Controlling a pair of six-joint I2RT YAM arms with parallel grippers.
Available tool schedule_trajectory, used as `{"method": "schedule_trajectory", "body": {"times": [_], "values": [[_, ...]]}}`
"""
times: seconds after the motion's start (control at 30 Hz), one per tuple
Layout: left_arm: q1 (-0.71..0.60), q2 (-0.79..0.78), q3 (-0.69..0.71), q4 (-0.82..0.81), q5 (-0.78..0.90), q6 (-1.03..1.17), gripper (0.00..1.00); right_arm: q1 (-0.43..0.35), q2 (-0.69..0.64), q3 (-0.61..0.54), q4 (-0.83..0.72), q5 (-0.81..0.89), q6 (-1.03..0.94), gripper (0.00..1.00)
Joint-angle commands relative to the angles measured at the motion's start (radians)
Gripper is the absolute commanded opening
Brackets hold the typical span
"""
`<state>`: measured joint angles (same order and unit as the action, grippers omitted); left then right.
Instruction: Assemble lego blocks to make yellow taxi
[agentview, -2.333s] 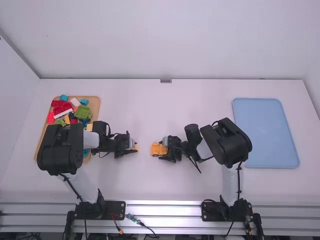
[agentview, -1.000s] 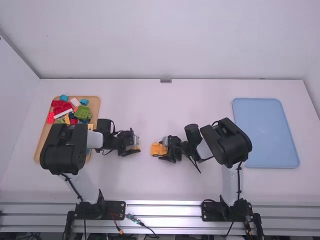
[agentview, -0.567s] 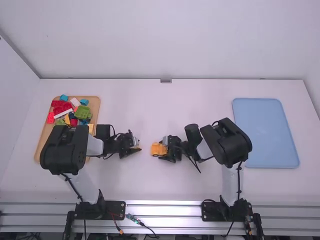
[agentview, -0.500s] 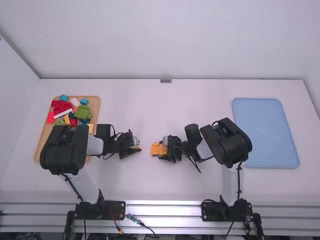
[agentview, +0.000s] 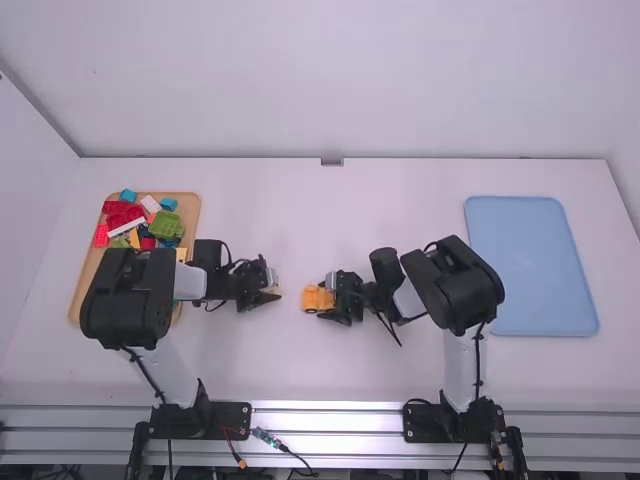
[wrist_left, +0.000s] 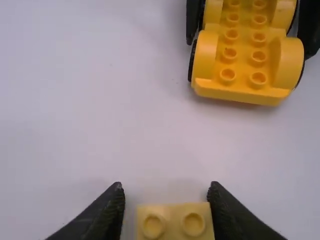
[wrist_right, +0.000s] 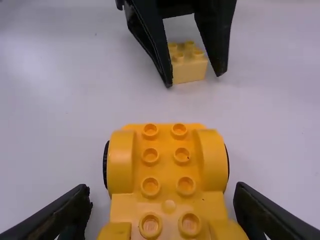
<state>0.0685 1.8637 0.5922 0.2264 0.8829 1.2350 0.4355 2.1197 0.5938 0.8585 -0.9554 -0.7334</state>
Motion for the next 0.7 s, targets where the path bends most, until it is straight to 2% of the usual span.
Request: {"method": "schedule_trajectory", "body": {"times": [0.0, 0.23, 0.37, 0.47, 0.67], "values": [[0.005, 0.017, -0.043, 0.045, -0.006, -0.052, 0.51, -0.005, 0.014, -0.005, 0.000, -0.013, -0.002, 0.75], [0.016, 0.015, -0.082, 0.127, 0.002, -0.068, 0.60, -0.004, 0.014, 0.001, -0.006, -0.013, 0.000, 0.75], [0.082, 0.013, -0.077, 0.106, 0.086, -0.066, 0.76, -0.003, 0.014, 0.009, -0.011, -0.013, 0.003, 0.75], [0.163, 0.013, -0.066, 0.023, 0.177, 0.038, 0.83, -0.005, 0.014, 0.000, 0.000, -0.013, 0.003, 0.75], [0.177, 0.013, -0.016, -0.116, 0.205, 0.112, 0.85, -0.004, 0.014, 0.008, -0.011, -0.014, 0.004, 0.75]]}}
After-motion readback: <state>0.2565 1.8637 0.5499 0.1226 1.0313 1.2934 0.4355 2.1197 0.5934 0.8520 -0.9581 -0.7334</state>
